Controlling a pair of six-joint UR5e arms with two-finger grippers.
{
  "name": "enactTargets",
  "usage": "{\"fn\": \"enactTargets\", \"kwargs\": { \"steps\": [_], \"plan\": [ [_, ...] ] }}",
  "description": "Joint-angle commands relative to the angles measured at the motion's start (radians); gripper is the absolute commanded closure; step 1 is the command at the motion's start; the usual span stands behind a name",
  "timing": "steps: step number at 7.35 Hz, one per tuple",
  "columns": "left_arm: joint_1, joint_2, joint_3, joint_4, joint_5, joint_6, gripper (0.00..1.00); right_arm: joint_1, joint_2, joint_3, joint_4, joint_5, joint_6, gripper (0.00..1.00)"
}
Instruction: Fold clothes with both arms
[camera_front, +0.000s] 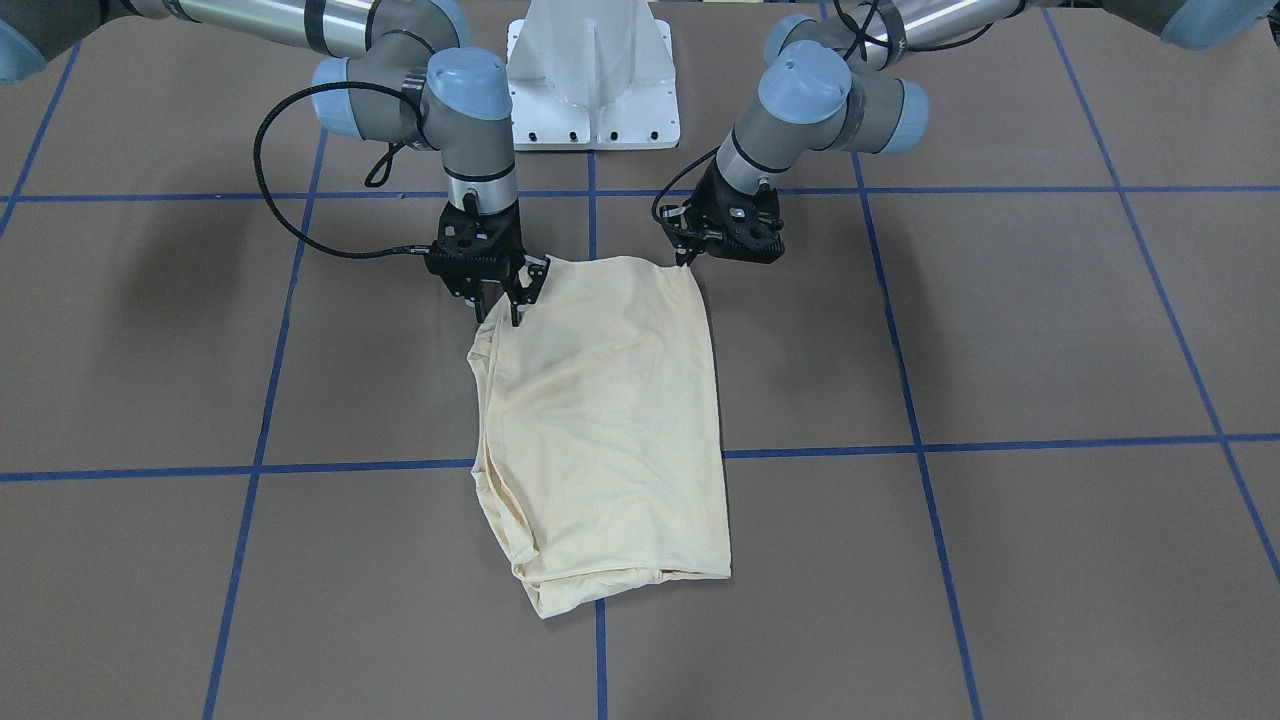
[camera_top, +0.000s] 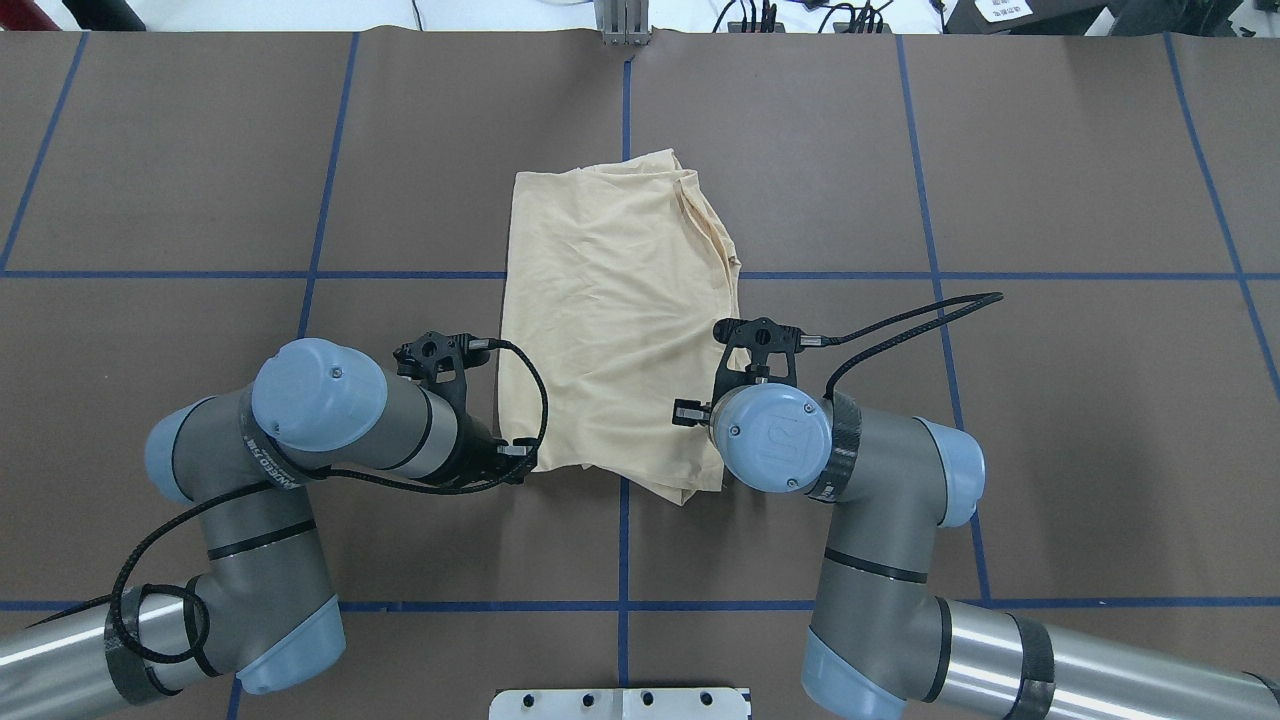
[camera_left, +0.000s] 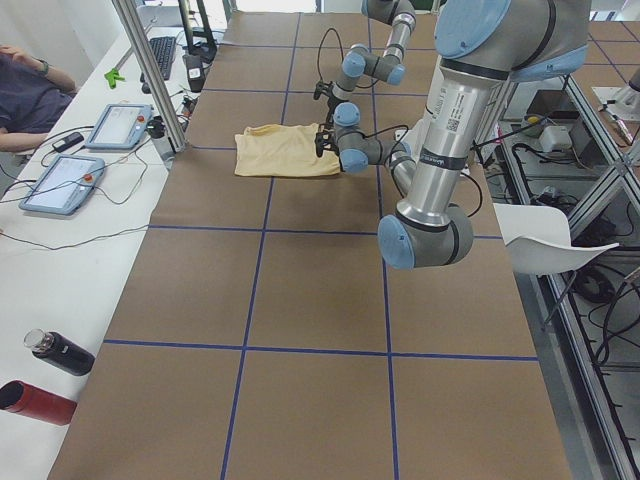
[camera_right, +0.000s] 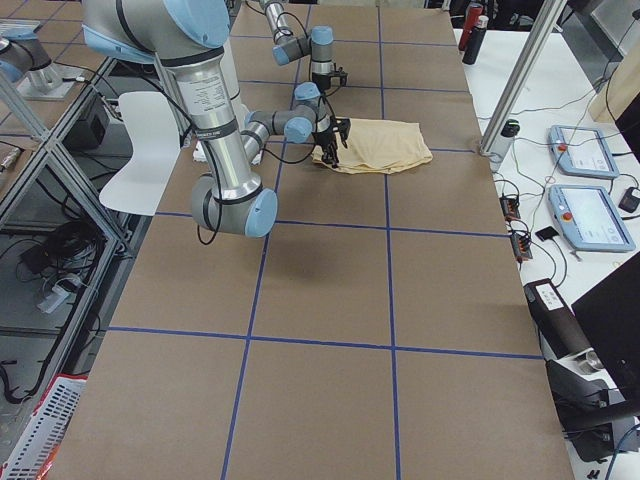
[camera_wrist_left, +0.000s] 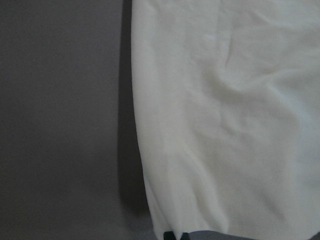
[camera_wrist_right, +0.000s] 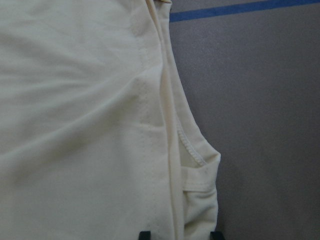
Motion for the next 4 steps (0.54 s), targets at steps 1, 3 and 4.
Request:
{"fn": "enactTargets", "kwargs": {
  "steps": [1, 3, 4],
  "plan": [
    [0.0, 0.0, 0.0, 0.0, 0.001, 0.0, 1.0, -0.003, -0.002, -0.002, -0.001, 0.0, 0.001, 0.53],
    [0.0, 0.0, 0.0, 0.002, -0.001, 0.0, 1.0, -0.004, 0.001, -0.002, -0.001, 0.0, 0.001, 0.84],
    [0.0, 0.0, 0.0, 0.0, -0.001, 0.0, 1.0, -0.003, 0.001, -0.002, -0.001, 0.0, 0.001, 1.0]
  ]
}}
